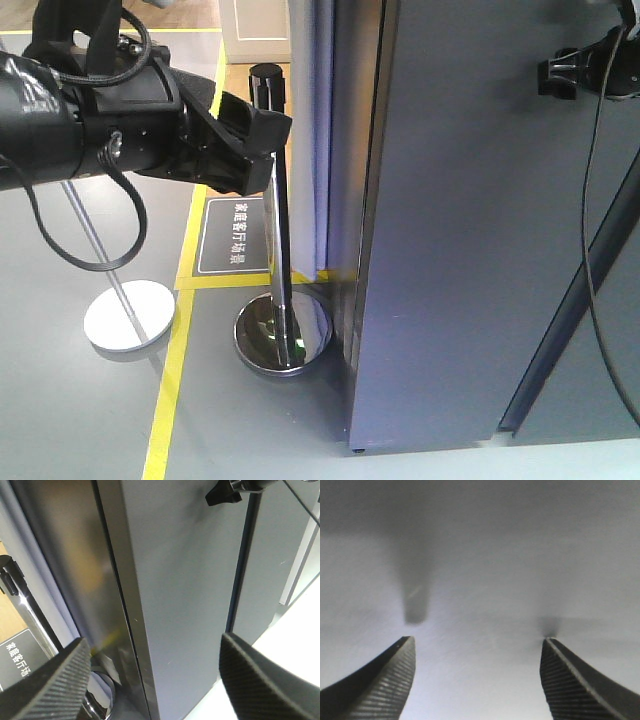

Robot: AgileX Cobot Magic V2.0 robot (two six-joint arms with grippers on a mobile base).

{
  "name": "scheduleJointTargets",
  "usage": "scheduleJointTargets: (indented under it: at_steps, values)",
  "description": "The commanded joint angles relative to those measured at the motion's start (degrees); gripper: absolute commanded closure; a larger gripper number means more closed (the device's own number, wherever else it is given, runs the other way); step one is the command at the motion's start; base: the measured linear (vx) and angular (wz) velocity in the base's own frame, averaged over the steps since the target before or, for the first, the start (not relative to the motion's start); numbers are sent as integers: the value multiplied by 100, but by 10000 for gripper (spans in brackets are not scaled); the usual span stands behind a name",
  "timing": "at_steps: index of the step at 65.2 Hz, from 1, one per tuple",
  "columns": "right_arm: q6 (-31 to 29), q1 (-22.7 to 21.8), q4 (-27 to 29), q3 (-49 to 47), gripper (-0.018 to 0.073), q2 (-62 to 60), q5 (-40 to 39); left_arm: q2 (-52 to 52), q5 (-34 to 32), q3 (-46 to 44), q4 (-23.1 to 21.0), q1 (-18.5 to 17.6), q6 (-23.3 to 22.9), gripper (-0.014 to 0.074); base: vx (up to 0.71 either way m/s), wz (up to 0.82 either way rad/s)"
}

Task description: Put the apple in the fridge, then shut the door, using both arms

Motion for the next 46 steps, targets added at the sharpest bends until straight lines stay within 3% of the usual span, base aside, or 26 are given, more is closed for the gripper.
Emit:
scheduleJointTargets:
  at_steps: [1, 19, 33, 46]
  values:
    - [-424, 50, 696, -194, 54, -600, -528, -143, -395, -145, 13, 8, -57, 83, 0, 0]
    - [-527, 44, 948, 85, 80, -1939, -48, -143, -395, -145, 13, 8, -57, 83, 0, 0]
    - [-526, 44, 463, 1739, 122, -3601, -479, -143, -395, -145, 13, 8, -57, 83, 0, 0]
    - [-500, 44, 479, 3457, 125, -5253, -604, -143, -395, -145, 13, 8, -57, 83, 0, 0]
